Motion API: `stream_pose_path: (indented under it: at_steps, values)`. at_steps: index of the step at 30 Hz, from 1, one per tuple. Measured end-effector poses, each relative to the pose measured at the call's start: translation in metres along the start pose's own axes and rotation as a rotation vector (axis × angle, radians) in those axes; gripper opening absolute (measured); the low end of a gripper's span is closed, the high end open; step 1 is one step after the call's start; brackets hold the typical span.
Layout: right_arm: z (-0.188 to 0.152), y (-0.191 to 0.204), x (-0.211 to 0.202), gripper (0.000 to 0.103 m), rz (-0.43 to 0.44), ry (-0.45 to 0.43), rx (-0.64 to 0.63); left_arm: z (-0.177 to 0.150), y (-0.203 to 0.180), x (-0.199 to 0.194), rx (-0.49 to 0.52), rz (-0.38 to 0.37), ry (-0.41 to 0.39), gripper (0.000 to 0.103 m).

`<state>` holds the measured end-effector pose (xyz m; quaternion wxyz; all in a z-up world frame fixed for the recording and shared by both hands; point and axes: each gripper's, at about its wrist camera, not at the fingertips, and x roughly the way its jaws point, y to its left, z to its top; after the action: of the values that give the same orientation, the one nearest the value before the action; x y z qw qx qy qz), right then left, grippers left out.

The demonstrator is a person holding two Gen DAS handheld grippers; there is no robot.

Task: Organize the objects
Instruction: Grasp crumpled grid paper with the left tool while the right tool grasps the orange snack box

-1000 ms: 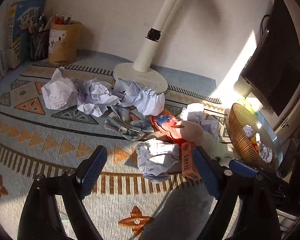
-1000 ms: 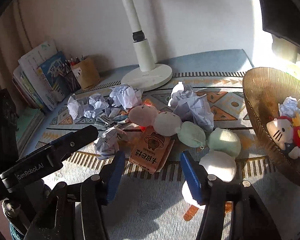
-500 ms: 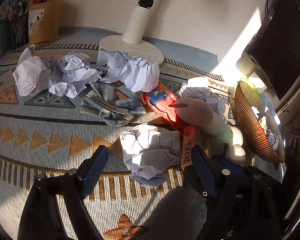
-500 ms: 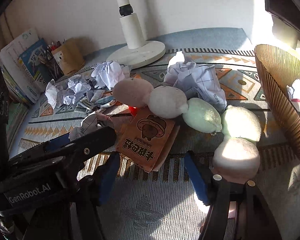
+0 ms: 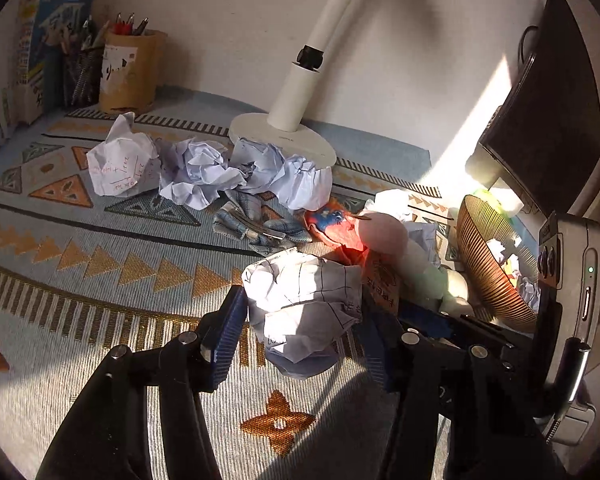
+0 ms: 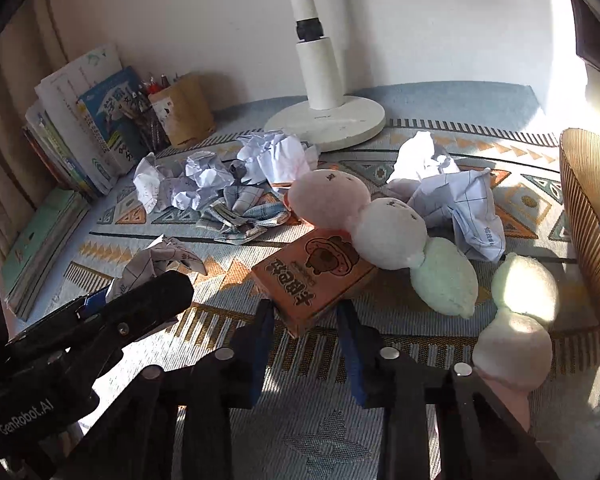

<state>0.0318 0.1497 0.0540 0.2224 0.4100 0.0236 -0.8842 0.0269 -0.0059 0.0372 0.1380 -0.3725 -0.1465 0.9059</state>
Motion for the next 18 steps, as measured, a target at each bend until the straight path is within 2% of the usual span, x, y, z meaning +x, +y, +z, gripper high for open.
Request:
stream_pose_path:
  at_steps: [2, 4, 5, 7, 9, 10, 11, 13, 16, 18]
  values:
    - [-0.012, 0.013, -0.012, 0.009, 0.002, 0.037, -0.136, -0.005, 0.004, -0.010, 0.007, 0.004, -0.014, 0.051]
    - [-0.023, 0.011, -0.013, 0.009, -0.039, 0.102, -0.154, -0.009, 0.010, -0.016, 0.006, -0.003, -0.018, 0.051]
    - [-0.025, 0.004, -0.012, 0.011, -0.031, 0.135, -0.105, -0.011, 0.013, -0.018, -0.007, -0.013, -0.021, 0.051]
    - [-0.023, -0.014, -0.012, 0.012, 0.039, 0.143, 0.045, -0.010, 0.017, -0.020, -0.026, -0.047, -0.042, 0.051]
    - [-0.015, -0.024, -0.006, 0.019, 0.109, 0.150, 0.178, -0.009, 0.019, -0.020, -0.043, -0.071, -0.048, 0.051]
    - [-0.008, -0.024, 0.000, 0.028, 0.123, 0.159, 0.226, -0.009, 0.022, -0.020, -0.058, -0.083, -0.048, 0.051]
    - [-0.002, -0.023, 0.006, 0.041, 0.123, 0.163, 0.260, -0.009, 0.025, -0.021, -0.075, -0.094, -0.053, 0.051]
    - [0.014, -0.018, 0.020, 0.056, 0.048, 0.155, 0.333, -0.010, 0.032, -0.026, -0.110, -0.101, -0.081, 0.051]
    - [0.028, -0.020, 0.033, 0.058, 0.015, 0.115, 0.486, -0.011, 0.037, -0.033, -0.136, -0.092, -0.121, 0.051]
    - [0.032, -0.024, 0.045, 0.062, -0.010, 0.122, 0.607, -0.013, 0.037, -0.039, -0.135, -0.060, -0.157, 0.051]
